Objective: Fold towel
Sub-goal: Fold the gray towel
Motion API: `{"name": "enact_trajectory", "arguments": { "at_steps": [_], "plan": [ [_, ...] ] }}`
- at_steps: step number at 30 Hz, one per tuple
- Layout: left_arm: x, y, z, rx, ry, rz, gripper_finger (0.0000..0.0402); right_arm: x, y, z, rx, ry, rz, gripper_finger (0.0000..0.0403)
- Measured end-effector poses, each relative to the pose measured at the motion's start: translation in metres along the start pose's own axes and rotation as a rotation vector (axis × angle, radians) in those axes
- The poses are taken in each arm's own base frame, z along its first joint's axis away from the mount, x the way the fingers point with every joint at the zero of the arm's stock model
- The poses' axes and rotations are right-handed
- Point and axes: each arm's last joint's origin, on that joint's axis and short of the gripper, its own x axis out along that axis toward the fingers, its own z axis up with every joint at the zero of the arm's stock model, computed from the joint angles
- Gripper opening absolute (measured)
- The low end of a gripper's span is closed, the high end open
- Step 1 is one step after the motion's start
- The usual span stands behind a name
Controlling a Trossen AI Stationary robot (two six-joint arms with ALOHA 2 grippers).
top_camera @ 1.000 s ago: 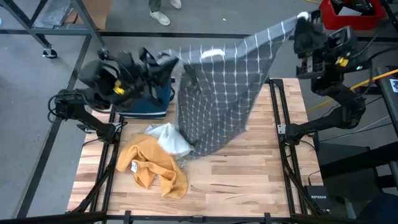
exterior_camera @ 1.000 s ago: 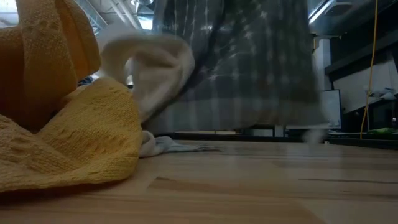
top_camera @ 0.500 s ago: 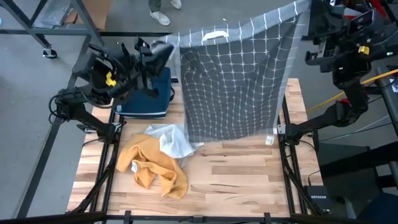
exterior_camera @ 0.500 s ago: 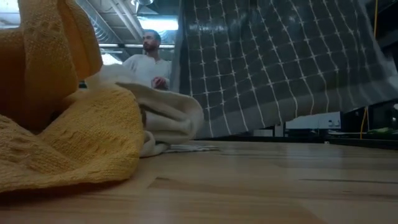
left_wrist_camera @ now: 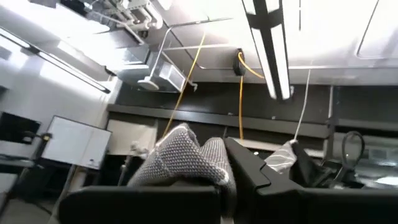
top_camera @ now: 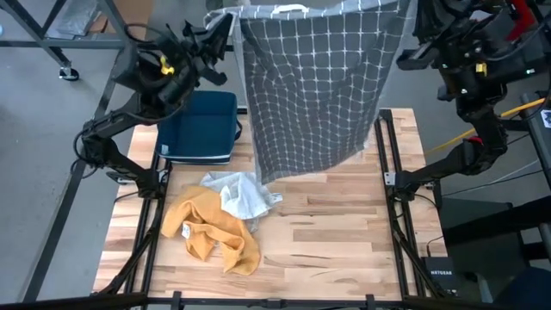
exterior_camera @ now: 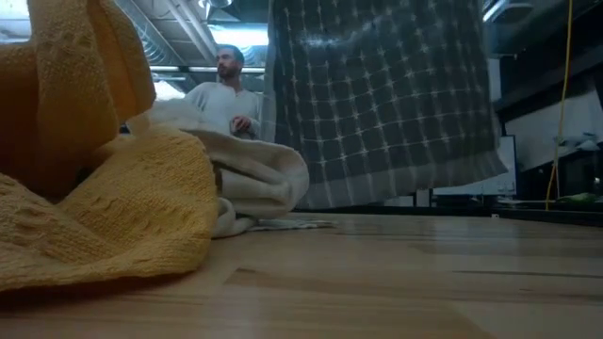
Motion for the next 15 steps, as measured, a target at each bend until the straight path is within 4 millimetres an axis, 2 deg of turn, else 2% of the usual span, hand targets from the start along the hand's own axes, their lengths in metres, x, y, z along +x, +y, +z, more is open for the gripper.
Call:
{"name": "enact_trajectory", "arguments": {
  "at_steps": [5, 10, 15],
  "plan": [
    [0.008, 0.017, -0.005, -0.024, 0.008, 0.005, 0.0, 0.0, -0.001, -0.001, -0.072, 0.015, -0.027, 0.0006],
    [0.012, 0.029, -0.004, -0.017, -0.004, -0.003, 0.0, 0.003, -0.011, -0.006, -0.105, 0.033, -0.08, 0.0006],
    [0.018, 0.041, -0.009, -0.008, 0.006, 0.005, 0.0, 0.009, -0.023, -0.024, -0.086, 0.093, -0.104, 0.0006]
  ]
}}
